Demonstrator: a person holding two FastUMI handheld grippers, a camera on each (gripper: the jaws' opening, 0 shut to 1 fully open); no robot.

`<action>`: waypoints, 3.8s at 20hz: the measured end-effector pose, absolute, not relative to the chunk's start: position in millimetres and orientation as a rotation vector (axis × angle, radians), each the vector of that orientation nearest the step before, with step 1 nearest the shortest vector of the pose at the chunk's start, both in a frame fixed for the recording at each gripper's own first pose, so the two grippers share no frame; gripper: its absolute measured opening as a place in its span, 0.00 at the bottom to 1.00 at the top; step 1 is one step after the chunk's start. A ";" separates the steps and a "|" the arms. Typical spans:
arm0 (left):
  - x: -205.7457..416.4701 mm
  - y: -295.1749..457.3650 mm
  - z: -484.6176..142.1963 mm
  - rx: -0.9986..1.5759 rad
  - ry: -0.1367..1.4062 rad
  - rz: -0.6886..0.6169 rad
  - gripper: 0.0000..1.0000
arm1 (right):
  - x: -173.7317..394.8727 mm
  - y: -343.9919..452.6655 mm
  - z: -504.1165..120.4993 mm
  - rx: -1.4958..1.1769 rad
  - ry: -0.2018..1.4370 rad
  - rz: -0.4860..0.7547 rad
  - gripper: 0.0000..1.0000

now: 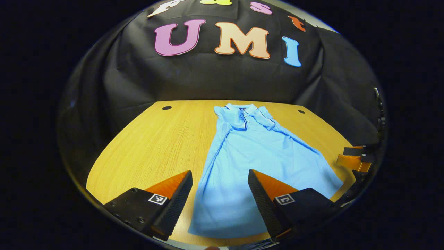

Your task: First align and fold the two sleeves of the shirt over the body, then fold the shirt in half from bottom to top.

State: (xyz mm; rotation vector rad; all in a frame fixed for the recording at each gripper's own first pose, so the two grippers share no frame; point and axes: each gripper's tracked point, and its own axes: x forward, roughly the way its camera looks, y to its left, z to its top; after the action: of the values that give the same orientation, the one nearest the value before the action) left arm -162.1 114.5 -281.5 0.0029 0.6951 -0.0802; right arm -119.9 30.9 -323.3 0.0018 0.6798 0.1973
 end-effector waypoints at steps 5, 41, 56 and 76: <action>-208.8 120.9 -312.9 0.037 0.781 -0.069 0.96 | -161.9 28.2 -352.3 -0.056 0.737 0.179 0.98; -128.4 104.4 -291.6 -0.173 0.823 -0.096 0.00 | -61.4 73.7 -316.3 0.209 0.743 0.233 0.02; 59.3 103.6 -270.2 -0.193 0.721 -0.129 0.00 | 113.0 93.2 -275.9 0.288 0.581 0.237 0.02; 266.5 118.3 -359.9 -0.085 0.657 -0.123 0.00 | 317.0 109.0 -359.8 0.368 0.573 0.080 0.02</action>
State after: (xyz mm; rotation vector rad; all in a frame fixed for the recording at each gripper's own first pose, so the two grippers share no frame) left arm 266.5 118.3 -359.9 -0.0847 0.6567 -0.1232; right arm 317.0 109.0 -359.8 0.3680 0.5732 0.0800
